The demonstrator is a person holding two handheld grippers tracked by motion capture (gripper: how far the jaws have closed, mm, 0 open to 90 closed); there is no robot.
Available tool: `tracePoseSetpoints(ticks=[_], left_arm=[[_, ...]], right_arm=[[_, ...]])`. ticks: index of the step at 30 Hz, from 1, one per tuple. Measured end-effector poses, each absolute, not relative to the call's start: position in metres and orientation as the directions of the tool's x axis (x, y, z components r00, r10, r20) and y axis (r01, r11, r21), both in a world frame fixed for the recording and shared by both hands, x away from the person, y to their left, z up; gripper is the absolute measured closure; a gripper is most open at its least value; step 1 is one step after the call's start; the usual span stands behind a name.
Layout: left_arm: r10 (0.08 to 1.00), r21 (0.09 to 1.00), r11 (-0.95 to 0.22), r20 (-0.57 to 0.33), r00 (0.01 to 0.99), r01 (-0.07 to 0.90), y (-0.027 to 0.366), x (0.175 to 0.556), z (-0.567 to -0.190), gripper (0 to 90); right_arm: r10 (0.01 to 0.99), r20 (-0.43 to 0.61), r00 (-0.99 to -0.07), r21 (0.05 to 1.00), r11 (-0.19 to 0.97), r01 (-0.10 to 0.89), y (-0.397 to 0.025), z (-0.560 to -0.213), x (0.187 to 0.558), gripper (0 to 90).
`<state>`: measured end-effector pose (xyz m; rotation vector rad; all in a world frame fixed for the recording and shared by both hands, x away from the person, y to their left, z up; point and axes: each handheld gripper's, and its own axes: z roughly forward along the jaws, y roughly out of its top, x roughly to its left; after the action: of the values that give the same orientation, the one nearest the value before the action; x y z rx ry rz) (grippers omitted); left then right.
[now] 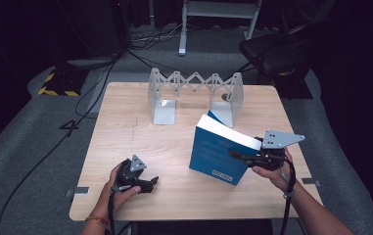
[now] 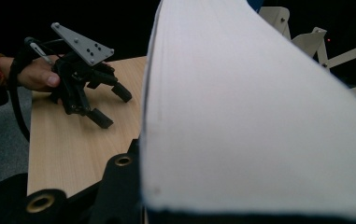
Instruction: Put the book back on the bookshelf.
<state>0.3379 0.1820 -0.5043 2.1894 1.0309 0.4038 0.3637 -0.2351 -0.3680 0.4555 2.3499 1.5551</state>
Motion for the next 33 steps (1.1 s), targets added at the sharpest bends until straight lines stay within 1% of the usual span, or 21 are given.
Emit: tracePoseSetpoints(ticks=[5, 33], left_arm=[[0.770, 0.688, -0.460, -0.007, 0.639, 0.562, 0.182, 0.338, -0.504, 15.1], [0.769, 0.688, -0.459, -0.008, 0.639, 0.562, 0.182, 0.338, -0.504, 14.8]], right_arm=[[0.431, -0.042, -0.901, 0.924, 0.359, 0.129, -0.237, -0.367, 0.372, 61.6], [0.409, -0.080, -0.909, 0.912, 0.397, 0.099, -0.225, -0.345, 0.384, 62.0]])
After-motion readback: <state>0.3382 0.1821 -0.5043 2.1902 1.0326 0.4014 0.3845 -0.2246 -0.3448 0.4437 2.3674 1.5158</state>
